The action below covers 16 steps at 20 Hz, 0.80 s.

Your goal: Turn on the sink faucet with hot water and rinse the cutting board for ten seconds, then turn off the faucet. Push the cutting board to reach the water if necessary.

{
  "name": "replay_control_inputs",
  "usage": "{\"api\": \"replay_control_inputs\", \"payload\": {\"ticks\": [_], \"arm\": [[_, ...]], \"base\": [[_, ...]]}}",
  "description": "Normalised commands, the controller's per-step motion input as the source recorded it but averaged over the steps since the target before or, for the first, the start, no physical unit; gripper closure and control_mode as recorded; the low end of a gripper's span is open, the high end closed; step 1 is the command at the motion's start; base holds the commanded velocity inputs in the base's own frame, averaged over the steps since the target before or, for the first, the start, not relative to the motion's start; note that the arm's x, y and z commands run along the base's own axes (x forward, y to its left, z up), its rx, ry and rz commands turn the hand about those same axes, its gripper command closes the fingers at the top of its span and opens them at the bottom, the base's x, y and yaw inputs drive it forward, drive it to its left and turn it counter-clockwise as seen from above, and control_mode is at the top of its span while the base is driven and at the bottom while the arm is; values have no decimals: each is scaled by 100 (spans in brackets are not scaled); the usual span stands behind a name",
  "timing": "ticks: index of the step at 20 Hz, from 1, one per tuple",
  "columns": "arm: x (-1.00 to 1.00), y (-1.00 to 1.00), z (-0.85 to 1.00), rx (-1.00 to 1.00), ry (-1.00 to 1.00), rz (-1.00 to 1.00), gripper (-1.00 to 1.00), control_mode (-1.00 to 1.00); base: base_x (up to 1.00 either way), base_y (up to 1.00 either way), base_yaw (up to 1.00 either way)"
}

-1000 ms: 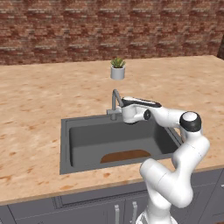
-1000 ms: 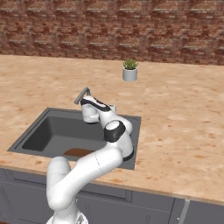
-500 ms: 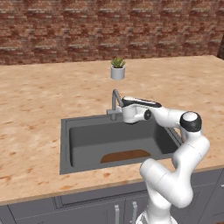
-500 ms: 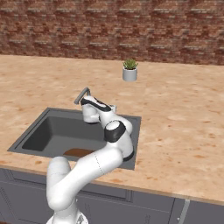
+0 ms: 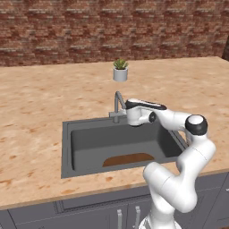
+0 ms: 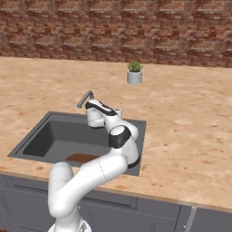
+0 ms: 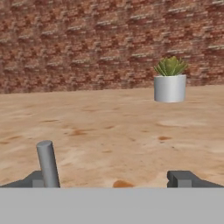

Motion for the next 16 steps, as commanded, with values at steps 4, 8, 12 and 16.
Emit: {"api": "replay_control_inputs", "payload": {"ticks": [4,8,12,16], "arm": [[0,-1,0,0,0,0,-100,-100],[0,-5,0,0,0,0,-100,-100],[0,-7,0,0,0,0,-100,-100],[0,-11,0,0,0,0,-100,-100]], "base": [[0,0,0],[0,0,0],[0,0,0],[0,0,0]]}}
